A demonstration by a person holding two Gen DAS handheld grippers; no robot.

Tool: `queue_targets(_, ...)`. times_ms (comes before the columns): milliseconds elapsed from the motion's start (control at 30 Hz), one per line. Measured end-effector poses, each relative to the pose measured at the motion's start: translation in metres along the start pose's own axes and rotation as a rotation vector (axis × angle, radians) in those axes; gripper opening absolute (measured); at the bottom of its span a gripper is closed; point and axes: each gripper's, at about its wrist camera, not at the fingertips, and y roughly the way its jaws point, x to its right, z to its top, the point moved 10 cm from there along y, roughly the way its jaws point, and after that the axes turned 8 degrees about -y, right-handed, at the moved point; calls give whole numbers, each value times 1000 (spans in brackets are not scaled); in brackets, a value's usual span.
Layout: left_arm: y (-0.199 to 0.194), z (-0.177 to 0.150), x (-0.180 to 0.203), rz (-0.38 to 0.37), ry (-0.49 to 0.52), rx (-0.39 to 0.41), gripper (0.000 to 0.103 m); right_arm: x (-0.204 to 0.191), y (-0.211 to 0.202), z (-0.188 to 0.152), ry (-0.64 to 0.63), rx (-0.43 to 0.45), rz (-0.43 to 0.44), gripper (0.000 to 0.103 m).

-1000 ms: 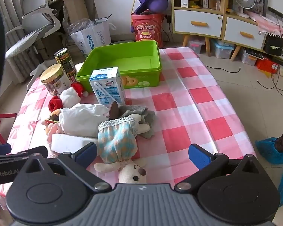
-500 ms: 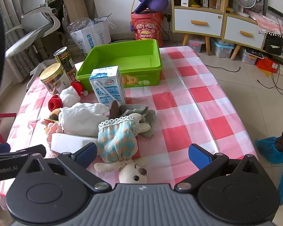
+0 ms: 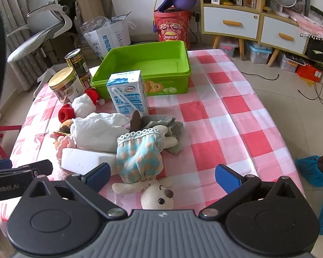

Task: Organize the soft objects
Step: 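Move both grippers toward the pink bunny and the beige bear, then grasp the pink bunny with the left gripper while the right gripper grasps the beige bear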

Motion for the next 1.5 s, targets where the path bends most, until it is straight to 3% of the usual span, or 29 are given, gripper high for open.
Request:
queue_targets(400, 11, 0, -9, -24, 14, -26, 97, -3, 13, -4, 20, -11, 76, 93)
queue_targets(667, 30, -10, -11, -107, 27, -99, 97, 0, 23, -8, 6, -43, 90, 93)
queue_targets(833, 38, -17, -12, -193, 46, -95, 97, 0, 33, -16, 6, -87, 142, 93)
queue_targets(1067, 60, -35, -15, -232, 90, -104, 93, -6, 51, -33, -30, -139, 170, 92)
queue_targets(1167, 65, -40, -15, -242, 99, -100, 86, -8, 58, -39, -54, -156, 153, 86)
queue_targets(1333, 69, -37, -15, -240, 109, -65, 82, -8, 68, -48, -70, -191, 132, 76)
queue_targets(1500, 73, -35, -13, -212, 148, -39, 74, -8, 77, -54, -70, -222, 115, 56)
